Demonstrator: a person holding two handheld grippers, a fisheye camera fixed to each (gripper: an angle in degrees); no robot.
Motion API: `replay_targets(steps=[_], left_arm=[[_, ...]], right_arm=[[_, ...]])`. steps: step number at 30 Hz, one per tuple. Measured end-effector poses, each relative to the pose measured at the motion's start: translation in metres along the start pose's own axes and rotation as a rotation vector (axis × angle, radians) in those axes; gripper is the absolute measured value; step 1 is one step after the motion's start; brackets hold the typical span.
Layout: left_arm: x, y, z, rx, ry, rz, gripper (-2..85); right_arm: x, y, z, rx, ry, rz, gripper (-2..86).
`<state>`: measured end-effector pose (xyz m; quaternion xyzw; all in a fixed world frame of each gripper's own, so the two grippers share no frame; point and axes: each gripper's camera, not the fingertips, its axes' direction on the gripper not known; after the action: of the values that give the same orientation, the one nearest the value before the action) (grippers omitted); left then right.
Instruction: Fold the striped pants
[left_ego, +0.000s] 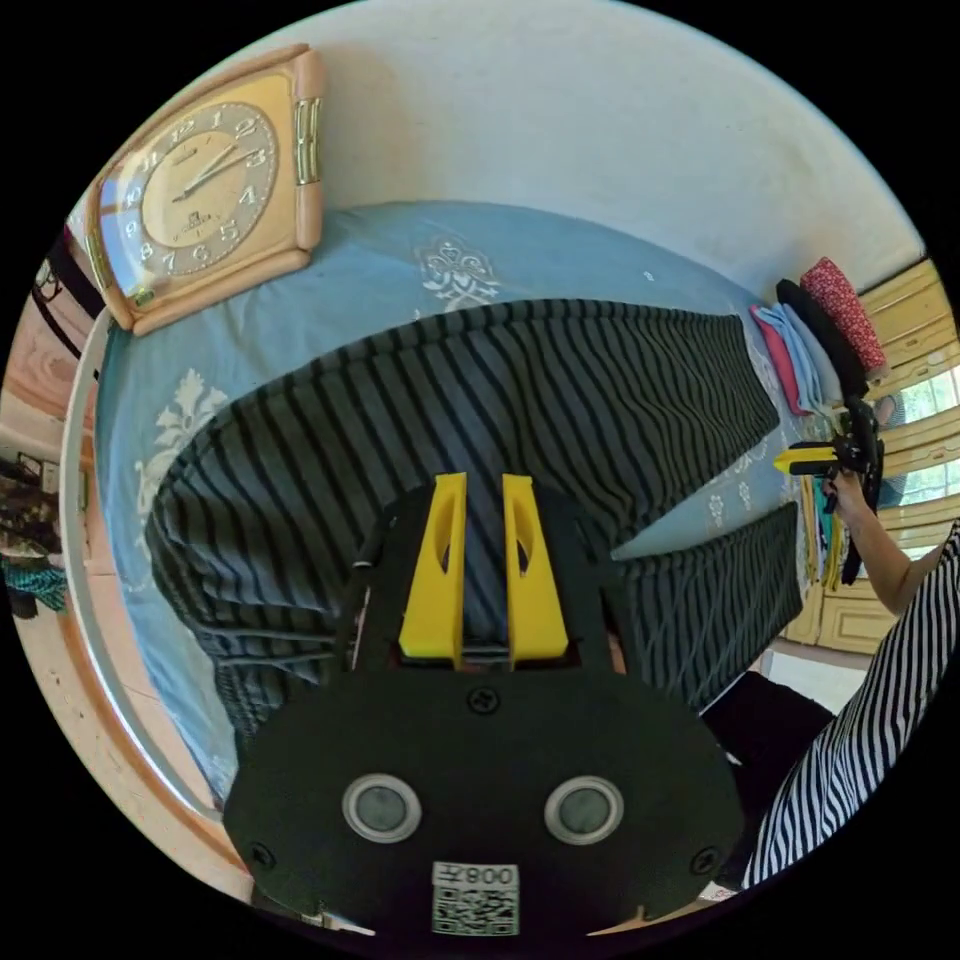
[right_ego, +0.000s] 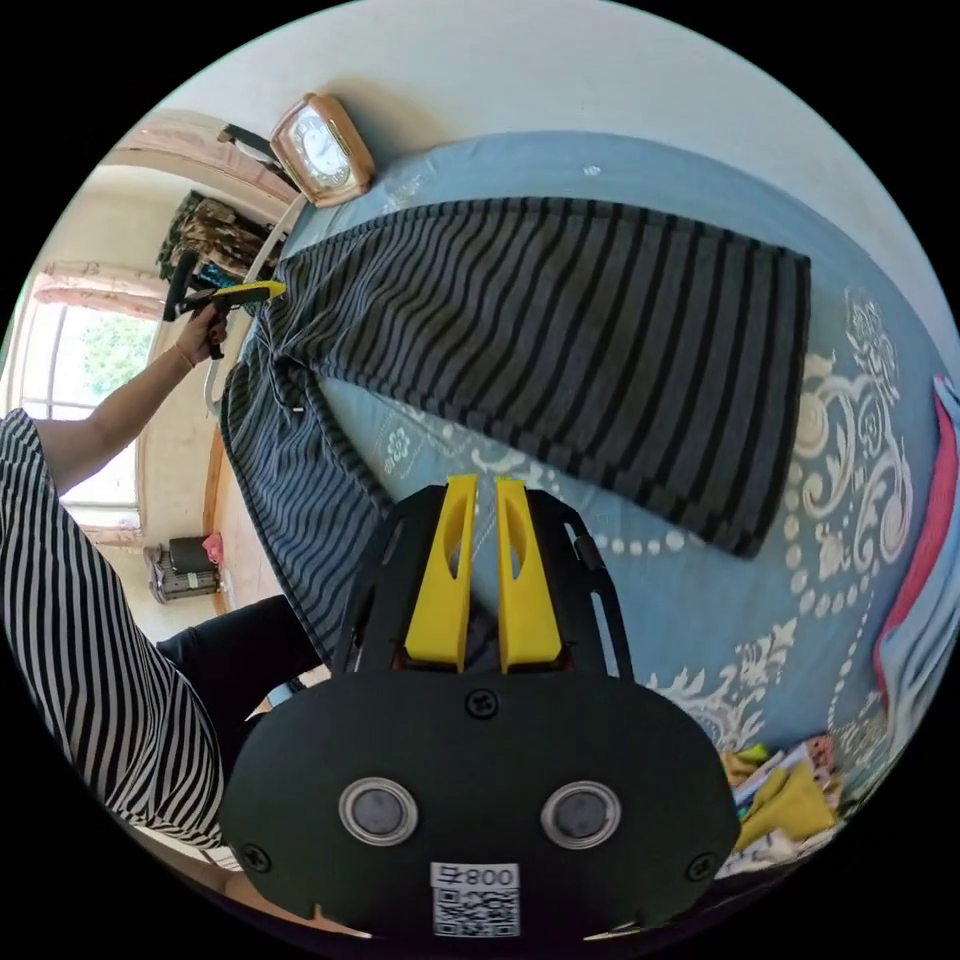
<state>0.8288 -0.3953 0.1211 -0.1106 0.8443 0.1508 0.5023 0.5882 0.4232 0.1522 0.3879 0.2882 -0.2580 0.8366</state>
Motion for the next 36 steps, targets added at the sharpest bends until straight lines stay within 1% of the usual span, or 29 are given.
replay_targets(steps=[3, 5, 7, 12, 14, 16, 23, 27, 31, 33, 36], left_arm=[[-0.020, -0.037, -0.008, -0.068, -0.132, 0.036, 6.9], [-0.025, -0.062, -0.009, -0.123, -0.274, 0.084, 7.1], [-0.024, -0.081, -0.007, -0.174, -0.351, 0.129, 7.6], [-0.014, -0.129, 0.002, -0.260, -0.466, 0.255, 9.2], [-0.012, -0.147, 0.015, -0.341, -0.505, 0.298, 10.0], [-0.012, -0.158, 0.023, -0.395, -0.508, 0.313, 10.2], [-0.008, -0.186, 0.012, -0.459, -0.389, 0.359, 10.1], [0.004, -0.198, 0.008, -0.521, -0.384, 0.429, 9.7], [0.014, -0.207, 0.000, -0.569, -0.344, 0.469, 9.5], [0.017, -0.208, -0.005, -0.572, -0.325, 0.465, 9.5], [0.022, -0.209, -0.015, -0.577, -0.301, 0.462, 9.4]], right_arm=[[-0.012, -0.028, 0.004, 0.001, -0.004, -0.055, 3.1], [-0.023, -0.047, 0.009, -0.011, 0.012, -0.096, 3.3], [-0.032, -0.058, 0.013, -0.015, 0.023, -0.119, 3.5], [-0.055, -0.085, 0.021, -0.015, 0.041, -0.174, 4.6], [-0.067, -0.101, 0.024, -0.015, 0.071, -0.215, 5.5], [-0.076, -0.115, 0.027, -0.018, 0.109, -0.246, 5.7], [-0.112, -0.183, 0.030, 0.010, 0.235, -0.390, 6.6], [-0.126, -0.222, 0.032, 0.013, 0.274, -0.442, 7.9], [-0.142, -0.259, 0.039, -0.018, 0.317, -0.484, 8.5], [-0.148, -0.269, 0.047, -0.061, 0.335, -0.504, 8.8], [-0.153, -0.284, 0.069, -0.179, 0.334, -0.510, 8.9]])
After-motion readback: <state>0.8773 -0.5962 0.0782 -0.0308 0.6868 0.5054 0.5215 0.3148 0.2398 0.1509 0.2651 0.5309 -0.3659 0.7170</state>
